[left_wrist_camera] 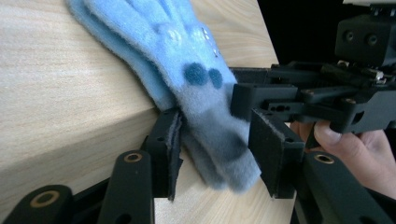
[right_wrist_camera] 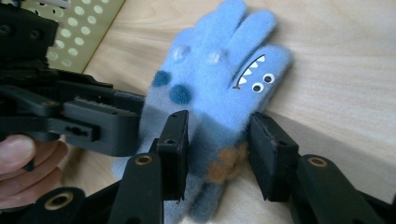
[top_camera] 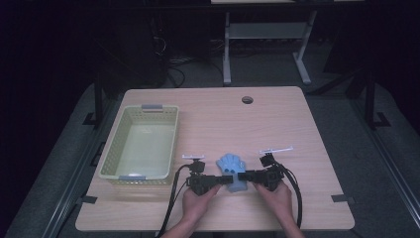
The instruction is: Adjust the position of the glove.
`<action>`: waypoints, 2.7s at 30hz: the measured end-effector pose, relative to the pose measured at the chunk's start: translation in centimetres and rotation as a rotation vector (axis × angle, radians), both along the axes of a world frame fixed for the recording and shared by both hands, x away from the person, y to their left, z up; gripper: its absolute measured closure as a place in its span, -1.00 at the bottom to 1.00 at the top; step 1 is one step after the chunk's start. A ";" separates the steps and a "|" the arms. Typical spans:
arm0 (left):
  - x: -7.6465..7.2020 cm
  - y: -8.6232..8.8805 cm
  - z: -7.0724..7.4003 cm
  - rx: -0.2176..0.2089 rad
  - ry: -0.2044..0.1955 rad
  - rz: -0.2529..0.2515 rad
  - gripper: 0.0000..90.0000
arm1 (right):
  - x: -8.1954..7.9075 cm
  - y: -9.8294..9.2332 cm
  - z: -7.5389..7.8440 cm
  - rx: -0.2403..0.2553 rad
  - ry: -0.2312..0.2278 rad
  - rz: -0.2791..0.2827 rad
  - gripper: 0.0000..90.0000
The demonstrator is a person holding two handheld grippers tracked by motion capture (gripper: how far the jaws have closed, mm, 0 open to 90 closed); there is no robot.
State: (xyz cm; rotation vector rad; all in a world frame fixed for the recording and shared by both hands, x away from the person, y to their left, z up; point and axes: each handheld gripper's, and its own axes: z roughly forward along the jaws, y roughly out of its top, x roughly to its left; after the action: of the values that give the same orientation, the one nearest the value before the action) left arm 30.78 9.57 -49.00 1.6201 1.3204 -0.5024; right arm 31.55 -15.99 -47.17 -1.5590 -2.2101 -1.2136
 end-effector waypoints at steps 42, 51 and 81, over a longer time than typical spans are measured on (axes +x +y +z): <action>0.4 -0.6 -0.8 -0.064 -0.001 -0.029 0.65 | -0.9 -0.9 -1.4 0.190 0.121 -0.070 0.72; 0.4 -0.4 -0.4 -0.059 -0.027 -0.042 0.66 | -1.1 -0.9 -1.2 0.214 0.112 -0.075 0.74; 0.3 0.8 4.9 -0.071 -0.138 -0.068 0.67 | -1.9 -0.1 2.8 0.279 -0.033 -0.069 0.75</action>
State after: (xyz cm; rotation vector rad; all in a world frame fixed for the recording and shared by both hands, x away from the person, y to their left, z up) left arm 31.06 10.34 -44.15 1.6159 1.1370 -0.4649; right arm 29.64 -16.08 -44.33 -1.5219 -1.9182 -1.5031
